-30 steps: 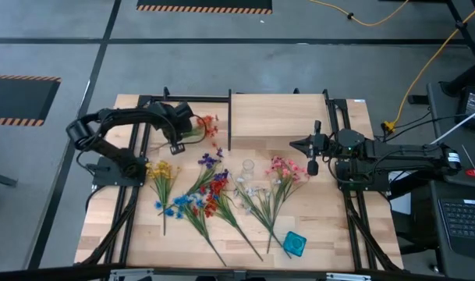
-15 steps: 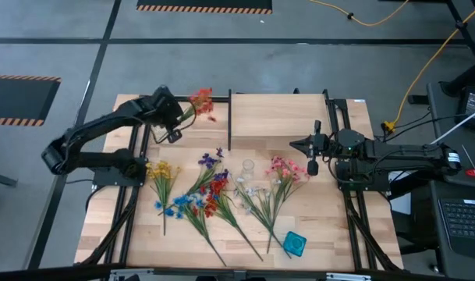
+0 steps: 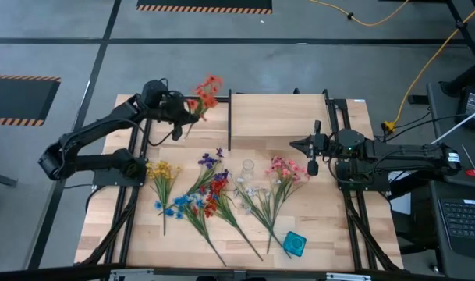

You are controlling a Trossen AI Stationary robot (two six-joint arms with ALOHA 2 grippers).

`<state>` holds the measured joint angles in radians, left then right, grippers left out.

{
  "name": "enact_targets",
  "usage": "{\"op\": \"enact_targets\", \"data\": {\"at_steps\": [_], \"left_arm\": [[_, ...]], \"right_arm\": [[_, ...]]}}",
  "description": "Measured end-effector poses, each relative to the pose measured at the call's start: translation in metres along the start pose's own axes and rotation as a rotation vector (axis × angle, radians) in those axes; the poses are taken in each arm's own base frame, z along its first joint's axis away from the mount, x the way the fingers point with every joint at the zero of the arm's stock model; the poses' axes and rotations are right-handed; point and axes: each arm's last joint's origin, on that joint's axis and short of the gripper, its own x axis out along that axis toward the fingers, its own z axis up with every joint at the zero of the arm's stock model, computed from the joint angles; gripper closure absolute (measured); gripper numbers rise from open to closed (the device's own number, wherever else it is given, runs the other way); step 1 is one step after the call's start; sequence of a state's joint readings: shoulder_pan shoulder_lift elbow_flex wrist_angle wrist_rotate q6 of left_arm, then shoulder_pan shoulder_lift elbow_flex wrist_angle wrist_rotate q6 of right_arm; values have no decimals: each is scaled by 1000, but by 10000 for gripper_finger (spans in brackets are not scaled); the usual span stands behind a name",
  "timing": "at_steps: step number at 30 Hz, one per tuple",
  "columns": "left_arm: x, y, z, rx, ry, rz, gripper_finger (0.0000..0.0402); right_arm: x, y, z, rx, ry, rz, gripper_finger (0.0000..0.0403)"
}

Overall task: Pick and place flowers into a vace then onto a shelf
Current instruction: Put the orange flowers into the transparent vase

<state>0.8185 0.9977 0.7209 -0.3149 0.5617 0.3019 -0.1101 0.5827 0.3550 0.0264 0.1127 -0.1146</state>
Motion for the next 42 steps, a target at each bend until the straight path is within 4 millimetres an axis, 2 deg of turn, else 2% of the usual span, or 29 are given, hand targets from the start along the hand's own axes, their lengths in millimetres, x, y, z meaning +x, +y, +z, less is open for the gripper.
{"op": "enact_targets", "data": {"at_steps": [5,11,19,26,35,42], "left_arm": [[7,-1,-6,9,-57,-9,395],[17,-16,-9,34,-68,-110,395],[24,-34,10,139,-234,-173,395],[26,-46,19,89,-288,-203,395],[35,-80,27,43,-313,-172,394],[37,-111,30,-12,-332,-85,394]], "right_arm": [[0,0,0,0,3,0,380],[0,0,0,0,4,1,380],[0,0,0,7,3,1,380],[0,0,0,9,3,1,380],[0,0,0,6,3,0,379],[0,0,0,5,2,1,379]]}}
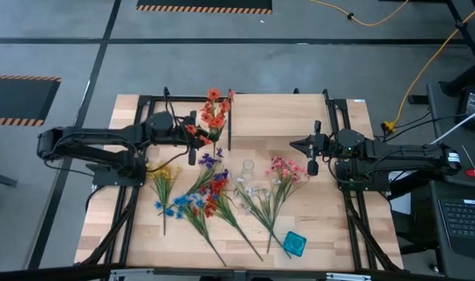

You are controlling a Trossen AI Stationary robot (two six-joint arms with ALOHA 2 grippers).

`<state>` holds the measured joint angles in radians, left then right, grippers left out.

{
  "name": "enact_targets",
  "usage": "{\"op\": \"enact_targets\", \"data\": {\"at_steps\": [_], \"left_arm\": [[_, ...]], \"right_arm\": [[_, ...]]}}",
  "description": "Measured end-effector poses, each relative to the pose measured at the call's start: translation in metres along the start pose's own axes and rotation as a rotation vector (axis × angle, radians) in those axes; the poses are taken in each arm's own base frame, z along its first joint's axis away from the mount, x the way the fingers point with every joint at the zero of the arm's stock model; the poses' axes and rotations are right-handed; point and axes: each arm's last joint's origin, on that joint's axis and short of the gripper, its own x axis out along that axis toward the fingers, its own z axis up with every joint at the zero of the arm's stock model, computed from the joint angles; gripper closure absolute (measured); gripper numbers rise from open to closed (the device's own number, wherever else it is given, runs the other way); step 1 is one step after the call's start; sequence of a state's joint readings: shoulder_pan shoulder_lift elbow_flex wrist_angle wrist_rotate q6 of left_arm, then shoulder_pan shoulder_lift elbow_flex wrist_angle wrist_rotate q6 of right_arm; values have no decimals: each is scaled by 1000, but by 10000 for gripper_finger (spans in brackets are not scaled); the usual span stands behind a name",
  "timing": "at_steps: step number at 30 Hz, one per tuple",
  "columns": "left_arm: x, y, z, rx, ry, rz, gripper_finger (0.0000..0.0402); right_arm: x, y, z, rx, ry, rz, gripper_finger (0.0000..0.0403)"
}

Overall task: Pick and place flowers into a vace then onto a shelf
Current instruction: Put the orange flowers into the transparent vase

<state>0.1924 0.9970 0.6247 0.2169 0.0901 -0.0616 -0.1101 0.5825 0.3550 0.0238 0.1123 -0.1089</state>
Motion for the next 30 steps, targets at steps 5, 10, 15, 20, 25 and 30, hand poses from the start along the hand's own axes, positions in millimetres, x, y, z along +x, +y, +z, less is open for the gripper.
{"op": "enact_targets", "data": {"at_steps": [5,10,15,20,25,30], "left_arm": [[5,-22,1,-13,-40,-24,394],[23,-37,-4,-10,-92,-38,394],[42,-40,5,-10,-104,-41,394],[57,-48,31,10,-155,-97,394],[67,-54,46,46,-168,-122,394],[82,-50,38,70,-140,-74,393]], "right_arm": [[0,0,0,0,0,0,379],[0,0,1,-1,-9,-1,379],[0,0,2,0,-17,-2,379],[0,0,2,0,-17,-2,379],[0,0,1,-3,-15,-2,379],[0,0,1,-3,-14,-2,379]]}}
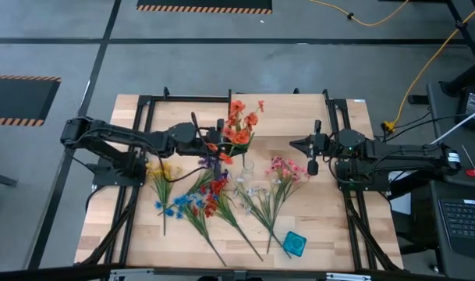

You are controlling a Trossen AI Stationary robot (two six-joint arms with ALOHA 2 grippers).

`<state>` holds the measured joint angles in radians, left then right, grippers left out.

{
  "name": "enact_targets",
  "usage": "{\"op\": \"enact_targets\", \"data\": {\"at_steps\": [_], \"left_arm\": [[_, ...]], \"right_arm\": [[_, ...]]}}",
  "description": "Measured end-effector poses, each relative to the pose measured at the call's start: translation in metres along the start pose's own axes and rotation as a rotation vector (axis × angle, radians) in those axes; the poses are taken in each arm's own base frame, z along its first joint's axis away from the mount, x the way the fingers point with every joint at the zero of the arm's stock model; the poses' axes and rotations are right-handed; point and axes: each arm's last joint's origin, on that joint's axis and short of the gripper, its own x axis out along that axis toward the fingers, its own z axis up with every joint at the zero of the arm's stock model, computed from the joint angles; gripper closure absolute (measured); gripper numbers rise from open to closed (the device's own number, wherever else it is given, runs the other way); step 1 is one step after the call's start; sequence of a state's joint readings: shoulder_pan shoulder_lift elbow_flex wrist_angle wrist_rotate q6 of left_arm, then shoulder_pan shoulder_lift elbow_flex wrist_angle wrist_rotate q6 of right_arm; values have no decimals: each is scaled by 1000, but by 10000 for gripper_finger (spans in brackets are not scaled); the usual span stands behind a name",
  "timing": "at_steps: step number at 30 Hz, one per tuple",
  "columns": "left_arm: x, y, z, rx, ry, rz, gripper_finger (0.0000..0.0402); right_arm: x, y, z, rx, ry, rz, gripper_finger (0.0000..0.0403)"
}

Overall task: Pick and place flowers into a vace then onto a shelf
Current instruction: Put the orange flowers into the transparent vase

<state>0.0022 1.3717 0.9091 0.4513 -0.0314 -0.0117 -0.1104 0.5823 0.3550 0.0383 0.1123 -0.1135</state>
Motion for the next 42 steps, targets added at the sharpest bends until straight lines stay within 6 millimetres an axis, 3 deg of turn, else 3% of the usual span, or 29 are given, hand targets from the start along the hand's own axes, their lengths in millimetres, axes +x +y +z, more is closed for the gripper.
{"op": "enact_targets", "data": {"at_steps": [18,28,42], "left_arm": [[23,8,-31,35,64,26,393],[38,5,-50,72,59,33,395],[42,-1,-67,73,103,24,397]], "right_arm": [[0,0,-3,0,27,3,380],[2,2,-17,-5,66,8,380],[2,3,-16,-1,63,12,380]]}}
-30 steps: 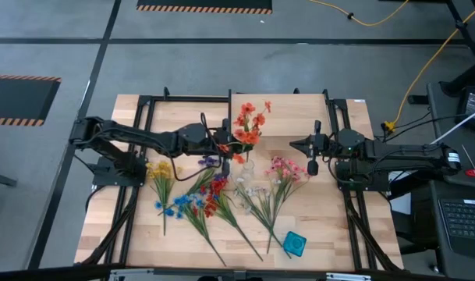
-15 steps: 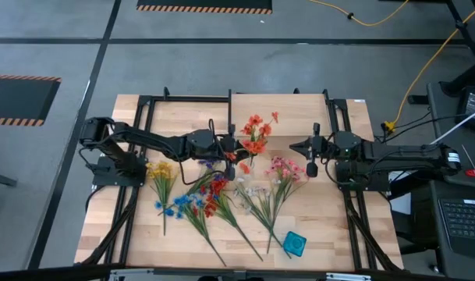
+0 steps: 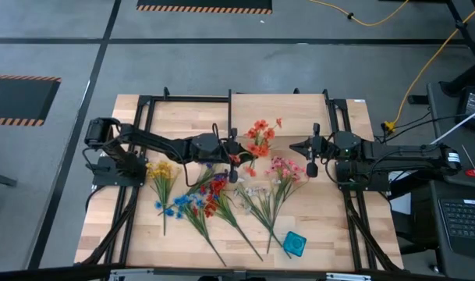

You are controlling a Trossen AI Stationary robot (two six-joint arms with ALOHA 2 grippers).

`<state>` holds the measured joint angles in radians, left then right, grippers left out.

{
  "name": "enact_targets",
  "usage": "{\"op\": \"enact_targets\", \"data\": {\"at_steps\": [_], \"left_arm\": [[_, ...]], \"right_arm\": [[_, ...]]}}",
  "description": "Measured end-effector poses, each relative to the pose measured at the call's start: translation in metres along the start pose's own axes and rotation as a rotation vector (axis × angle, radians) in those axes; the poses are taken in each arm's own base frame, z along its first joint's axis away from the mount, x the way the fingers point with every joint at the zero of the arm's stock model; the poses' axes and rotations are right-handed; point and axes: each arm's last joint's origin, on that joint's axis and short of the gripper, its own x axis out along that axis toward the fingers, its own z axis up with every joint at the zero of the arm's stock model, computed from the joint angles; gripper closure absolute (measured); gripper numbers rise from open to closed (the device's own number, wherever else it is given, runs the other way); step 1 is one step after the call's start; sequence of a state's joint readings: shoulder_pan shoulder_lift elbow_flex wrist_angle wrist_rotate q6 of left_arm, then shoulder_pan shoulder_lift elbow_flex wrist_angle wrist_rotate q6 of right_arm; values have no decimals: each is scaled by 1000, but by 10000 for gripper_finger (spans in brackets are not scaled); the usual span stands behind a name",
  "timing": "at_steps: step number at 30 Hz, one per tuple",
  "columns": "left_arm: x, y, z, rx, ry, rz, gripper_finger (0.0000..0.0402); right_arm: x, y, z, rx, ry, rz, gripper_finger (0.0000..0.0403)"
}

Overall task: Pick and place flowers into a vace then onto a shelf
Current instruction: Put the orange flowers into the transparent vase

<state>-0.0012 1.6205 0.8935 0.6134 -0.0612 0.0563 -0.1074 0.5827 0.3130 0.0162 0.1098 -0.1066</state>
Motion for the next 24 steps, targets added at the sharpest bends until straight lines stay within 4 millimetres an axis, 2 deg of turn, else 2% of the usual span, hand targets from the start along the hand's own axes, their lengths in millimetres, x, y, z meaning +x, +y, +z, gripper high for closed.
{"op": "enact_targets", "data": {"at_steps": [4,9,24], "left_arm": [[-7,-5,-14,5,-12,19,397],[-11,-6,-21,9,-25,13,395],[-11,-6,-25,-3,18,6,380]], "right_arm": [[0,0,0,0,-1,6,380],[0,0,0,1,-1,7,380],[0,0,0,19,-1,8,379]]}}
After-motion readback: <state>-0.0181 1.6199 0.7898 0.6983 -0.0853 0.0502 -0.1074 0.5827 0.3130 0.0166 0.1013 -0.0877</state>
